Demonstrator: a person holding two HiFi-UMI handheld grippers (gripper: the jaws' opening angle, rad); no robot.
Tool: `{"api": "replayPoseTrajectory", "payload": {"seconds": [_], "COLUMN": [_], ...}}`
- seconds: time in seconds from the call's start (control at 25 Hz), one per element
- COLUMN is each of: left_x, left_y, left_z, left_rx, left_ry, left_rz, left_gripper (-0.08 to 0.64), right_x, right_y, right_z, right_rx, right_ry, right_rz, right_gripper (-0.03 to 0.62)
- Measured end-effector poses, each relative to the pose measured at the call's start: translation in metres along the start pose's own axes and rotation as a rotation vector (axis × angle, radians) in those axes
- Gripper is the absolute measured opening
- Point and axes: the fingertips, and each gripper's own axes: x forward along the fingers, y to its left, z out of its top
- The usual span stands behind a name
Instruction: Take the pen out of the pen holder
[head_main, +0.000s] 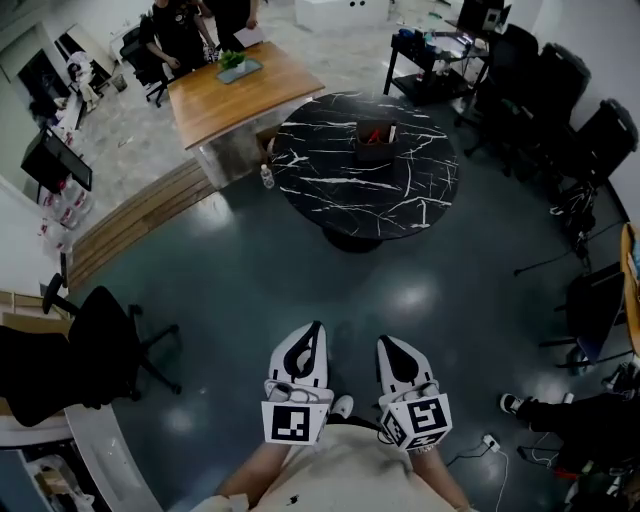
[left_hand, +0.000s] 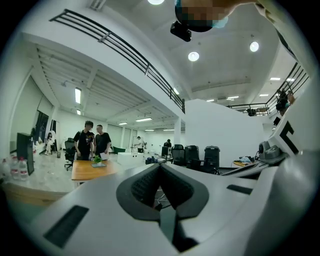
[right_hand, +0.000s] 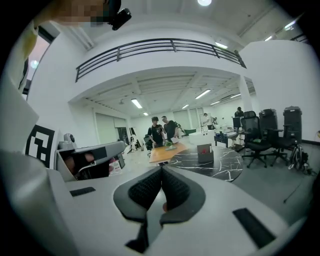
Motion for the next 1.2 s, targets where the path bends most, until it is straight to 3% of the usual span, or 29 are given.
{"api": "replayPoseTrajectory", "payload": {"seconds": [0.32, 0.6, 0.92, 1.2], "left_x": [0.151, 0.240, 0.284, 0.352], "left_y": [0.048, 0.078, 0.112, 0.128], "left_z": [0.022, 0.041, 0.029, 0.016], "left_rx": [-0.042, -0.051, -0.072, -0.042], "left_ry": [-0.031, -0.050, 0.000, 0.036], "left_rz": [-0.137, -0.234, -0.194, -0.077], "left_gripper": [0.011, 0.011, 0.011, 0.011], "right_x": [0.114, 0.173, 0.245, 0.322], "right_y": [-0.070, -0.101, -0.122, -0.187], "right_z": [0.072, 0.110, 0.129, 0.147], "right_rx": [0.031, 0.069, 0.075, 0.075], "right_ry": [-0.025, -0.048, -0.040, -0.017], "right_rz": [-0.147, -0.248, -0.201, -0.098], "right_gripper": [0.017, 0.017, 0.017, 0.017]}}
